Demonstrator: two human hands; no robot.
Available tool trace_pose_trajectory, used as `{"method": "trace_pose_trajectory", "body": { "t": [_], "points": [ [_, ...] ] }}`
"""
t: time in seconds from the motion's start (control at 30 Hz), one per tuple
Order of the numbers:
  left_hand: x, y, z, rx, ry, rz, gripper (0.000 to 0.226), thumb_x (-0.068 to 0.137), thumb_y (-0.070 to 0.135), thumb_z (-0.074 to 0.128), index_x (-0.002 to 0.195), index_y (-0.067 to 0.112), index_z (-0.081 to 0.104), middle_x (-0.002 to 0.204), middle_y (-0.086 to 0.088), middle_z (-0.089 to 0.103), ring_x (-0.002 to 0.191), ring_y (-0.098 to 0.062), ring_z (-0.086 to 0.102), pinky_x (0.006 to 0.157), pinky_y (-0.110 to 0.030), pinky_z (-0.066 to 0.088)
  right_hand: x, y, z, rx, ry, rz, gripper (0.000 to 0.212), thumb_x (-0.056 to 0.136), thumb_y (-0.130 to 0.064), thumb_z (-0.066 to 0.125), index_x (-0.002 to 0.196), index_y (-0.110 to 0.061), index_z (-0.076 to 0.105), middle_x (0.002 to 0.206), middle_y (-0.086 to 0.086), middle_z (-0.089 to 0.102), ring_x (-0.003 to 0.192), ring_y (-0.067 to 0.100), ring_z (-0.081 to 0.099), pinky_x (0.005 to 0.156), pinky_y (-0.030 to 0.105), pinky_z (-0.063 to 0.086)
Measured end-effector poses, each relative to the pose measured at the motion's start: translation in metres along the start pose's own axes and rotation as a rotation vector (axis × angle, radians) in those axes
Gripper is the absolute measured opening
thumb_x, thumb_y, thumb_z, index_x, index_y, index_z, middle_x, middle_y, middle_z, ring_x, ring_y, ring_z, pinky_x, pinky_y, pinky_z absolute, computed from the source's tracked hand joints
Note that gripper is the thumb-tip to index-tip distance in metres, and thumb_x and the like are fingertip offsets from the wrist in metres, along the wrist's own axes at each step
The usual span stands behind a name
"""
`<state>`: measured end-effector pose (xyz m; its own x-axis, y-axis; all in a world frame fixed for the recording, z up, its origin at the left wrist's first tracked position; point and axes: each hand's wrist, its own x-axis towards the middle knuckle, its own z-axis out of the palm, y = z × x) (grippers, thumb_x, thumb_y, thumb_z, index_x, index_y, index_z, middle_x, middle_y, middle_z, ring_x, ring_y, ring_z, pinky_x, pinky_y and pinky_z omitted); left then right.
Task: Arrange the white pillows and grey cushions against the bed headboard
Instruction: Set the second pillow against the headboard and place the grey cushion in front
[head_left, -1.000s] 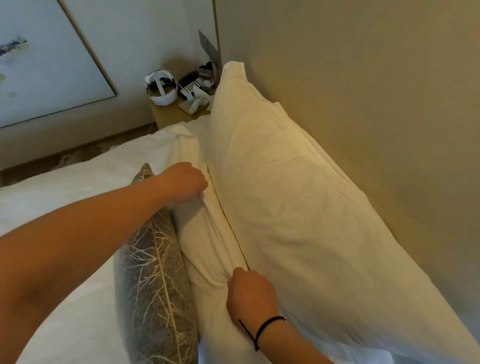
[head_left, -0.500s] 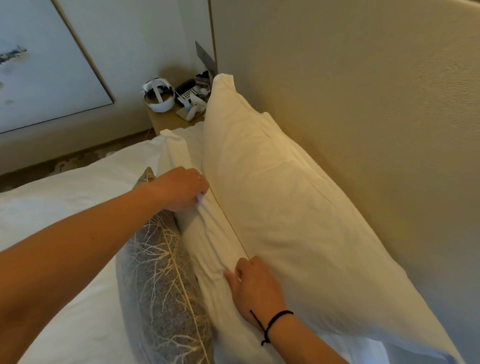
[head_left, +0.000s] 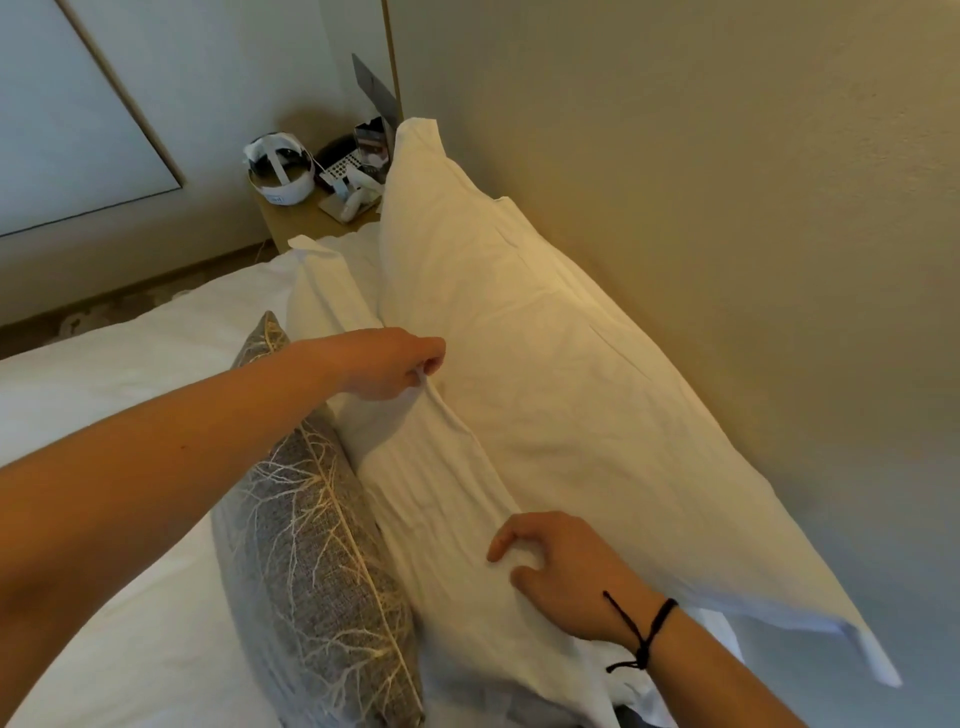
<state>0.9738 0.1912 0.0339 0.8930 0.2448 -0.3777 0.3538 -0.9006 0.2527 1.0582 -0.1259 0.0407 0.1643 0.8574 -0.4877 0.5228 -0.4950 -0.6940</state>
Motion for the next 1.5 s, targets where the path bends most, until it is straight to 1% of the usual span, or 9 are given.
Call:
{"method": "trace_pose_trajectory", "body": {
  "t": [0.1,0.3,0.43,0.63,0.8,0.93,1.17,1.37,1.5],
  "points": [
    [0.006,0.001,-0.001,0.019,0.011,0.003,0.016,0.099,0.025,0.049,0.109,0.037,0.047,0.088,0.011,0.055,0.08,-0.011,0.053,0.064,-0.03,0.039,-0.017,0.007,-0.023,-0.095,-0.048,0.038,0.022,0.086,-0.019,0.059,0.09,-0.039,0.066,0.105,-0.012,0.062,0.08,0.012,0.061,0.077,0.031,0.051],
    [0.017,0.003,0.004,0.108,0.004,-0.012,0.021,0.101,0.023,0.05,0.114,0.022,0.067,0.102,0.006,0.051,0.103,-0.02,0.052,0.092,-0.035,0.045,-0.046,0.026,-0.033,-0.161,0.094,0.028,0.012,0.091,-0.028,0.061,0.094,-0.038,0.067,0.083,-0.009,0.062,0.074,0.005,0.056,0.07,0.022,0.046],
    [0.021,0.012,0.006,0.133,-0.058,-0.029,0.01,0.098,0.025,0.052,0.1,0.026,0.062,0.097,0.005,0.052,0.093,-0.02,0.052,0.083,-0.036,0.046,-0.058,0.04,-0.026,-0.038,0.108,0.053,0.014,0.089,-0.023,0.065,0.088,-0.037,0.067,0.07,-0.006,0.053,0.06,0.005,0.048,0.06,0.016,0.04],
    [0.021,0.015,0.014,0.169,-0.042,-0.05,0.023,0.094,0.022,0.05,0.078,0.031,0.038,0.079,0.002,0.051,0.069,-0.019,0.049,0.056,-0.034,0.035,-0.057,0.061,-0.001,-0.293,0.292,0.061,0.016,0.097,-0.022,0.051,0.098,-0.028,0.066,0.089,-0.011,0.053,0.08,0.005,0.05,0.071,0.018,0.036],
    [0.017,0.02,0.04,0.352,0.031,-0.064,0.007,0.092,0.027,0.047,0.096,0.03,0.053,0.087,0.005,0.055,0.087,-0.023,0.055,0.071,-0.035,0.04,-0.036,0.062,0.037,-0.551,0.074,0.125,0.015,0.095,-0.017,0.043,0.099,-0.017,0.057,0.094,0.002,0.054,0.091,0.025,0.058,0.061,0.029,0.033],
    [0.017,0.014,0.058,0.598,0.07,-0.115,0.024,0.095,0.032,0.043,0.108,0.03,0.064,0.103,0.007,0.063,0.103,-0.019,0.052,0.079,-0.034,0.033,-0.028,0.051,0.039,-0.718,0.096,0.035,0.004,0.081,-0.021,0.066,0.082,-0.02,0.062,0.087,0.006,0.064,0.076,0.026,0.066,0.05,0.03,0.029],
    [0.02,0.006,0.046,0.503,0.315,-0.074,0.027,0.094,0.033,0.042,0.101,0.03,0.068,0.1,0.009,0.067,0.102,-0.016,0.053,0.077,-0.032,0.034,0.03,0.014,0.011,-0.297,0.264,-0.09,0.023,0.1,-0.028,0.042,0.113,-0.024,0.061,0.113,-0.002,0.055,0.095,0.018,0.058,0.08,0.03,0.046],
    [0.02,-0.011,0.016,0.292,0.305,0.04,0.017,0.094,0.032,0.055,0.102,0.029,0.07,0.101,0.012,0.07,0.1,-0.017,0.053,0.078,-0.035,0.042,0.124,-0.032,-0.007,0.056,0.176,-0.092,0.044,0.095,-0.032,0.055,0.137,-0.022,0.051,0.157,0.004,0.022,0.142,0.017,0.026,0.109,0.023,0.021],
    [0.019,-0.023,0.012,0.139,0.287,0.038,0.013,0.094,0.035,0.059,0.1,0.027,0.068,0.095,0.01,0.066,0.088,-0.014,0.057,0.072,-0.037,0.049,0.168,-0.056,-0.012,0.179,0.125,-0.031,0.049,0.093,-0.028,0.057,0.137,-0.007,0.051,0.15,0.01,0.039,0.127,0.027,0.05,0.105,0.029,0.035]
  ]
}}
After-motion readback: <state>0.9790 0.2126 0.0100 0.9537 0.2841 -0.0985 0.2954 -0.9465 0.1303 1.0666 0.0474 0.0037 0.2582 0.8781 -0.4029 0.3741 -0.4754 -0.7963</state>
